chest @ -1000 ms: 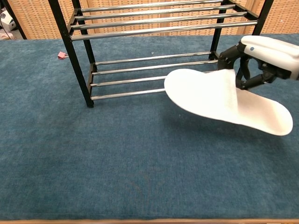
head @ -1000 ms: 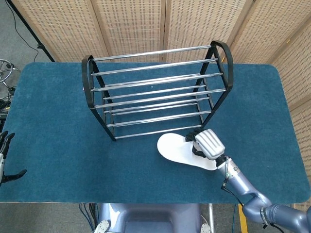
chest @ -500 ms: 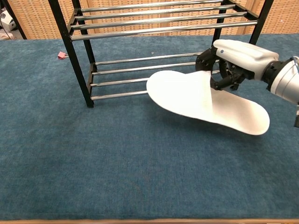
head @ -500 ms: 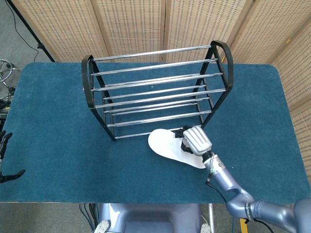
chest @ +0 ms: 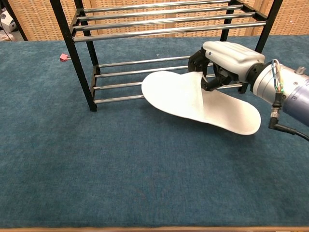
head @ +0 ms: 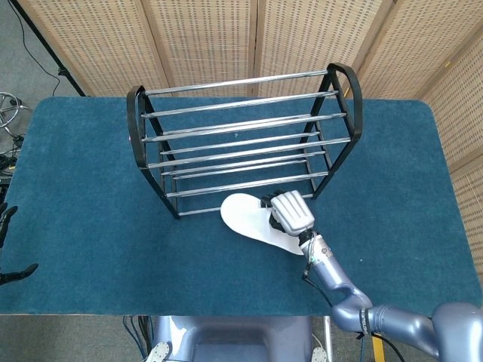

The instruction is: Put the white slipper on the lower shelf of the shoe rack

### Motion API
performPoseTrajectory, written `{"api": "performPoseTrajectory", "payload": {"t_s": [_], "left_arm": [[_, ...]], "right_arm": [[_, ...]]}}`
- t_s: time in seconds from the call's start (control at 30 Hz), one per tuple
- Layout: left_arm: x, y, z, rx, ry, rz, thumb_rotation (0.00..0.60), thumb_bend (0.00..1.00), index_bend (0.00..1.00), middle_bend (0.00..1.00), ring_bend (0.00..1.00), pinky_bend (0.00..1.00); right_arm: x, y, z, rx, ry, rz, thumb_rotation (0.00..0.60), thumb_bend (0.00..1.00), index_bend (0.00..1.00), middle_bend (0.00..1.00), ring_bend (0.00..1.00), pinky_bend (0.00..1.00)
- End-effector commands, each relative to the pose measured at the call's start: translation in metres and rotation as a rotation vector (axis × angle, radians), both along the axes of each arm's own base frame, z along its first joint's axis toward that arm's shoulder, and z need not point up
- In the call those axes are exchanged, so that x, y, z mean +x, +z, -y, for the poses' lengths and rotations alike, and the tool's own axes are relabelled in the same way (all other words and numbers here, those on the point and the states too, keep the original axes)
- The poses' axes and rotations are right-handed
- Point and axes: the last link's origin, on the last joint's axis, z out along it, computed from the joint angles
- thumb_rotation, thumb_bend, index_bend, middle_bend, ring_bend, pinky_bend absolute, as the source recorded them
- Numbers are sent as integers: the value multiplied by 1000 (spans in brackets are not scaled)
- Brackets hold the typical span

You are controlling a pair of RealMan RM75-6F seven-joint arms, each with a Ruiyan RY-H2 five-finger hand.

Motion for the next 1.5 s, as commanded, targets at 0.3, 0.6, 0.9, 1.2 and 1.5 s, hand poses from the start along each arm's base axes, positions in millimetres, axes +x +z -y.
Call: {"api": "performPoseTrajectory", "payload": {"t_s": [0.3, 0.6, 0.9, 1.2, 1.5], "left_arm": [[0, 3, 1, 2, -2, 12, 600, 0, 0, 0, 0, 0], [-1, 5, 1, 2, 0, 21, 600, 0, 0, 0, 0, 0], [-2, 8, 0, 7, 3, 28, 600, 0, 0, 0, 0, 0], [-2, 7, 0, 3, 4, 28, 600, 0, 0, 0, 0, 0], [-2, 8, 0, 0, 5, 30, 600, 0, 0, 0, 0, 0]], "right_arm": [[5, -10, 21, -34, -69, -5, 600, 613, 559, 571, 472, 620], [4, -18, 34, -40, -159, 11, 600, 614, 559, 575, 472, 622], [5, -15, 48, -46, -223, 44, 600, 613, 559, 576, 472, 624], [0, -11, 63, -54, -319, 77, 600, 614, 559, 576, 472, 624], [4, -11, 73, -43, -384, 128, 600, 614, 559, 576, 472, 624]]}}
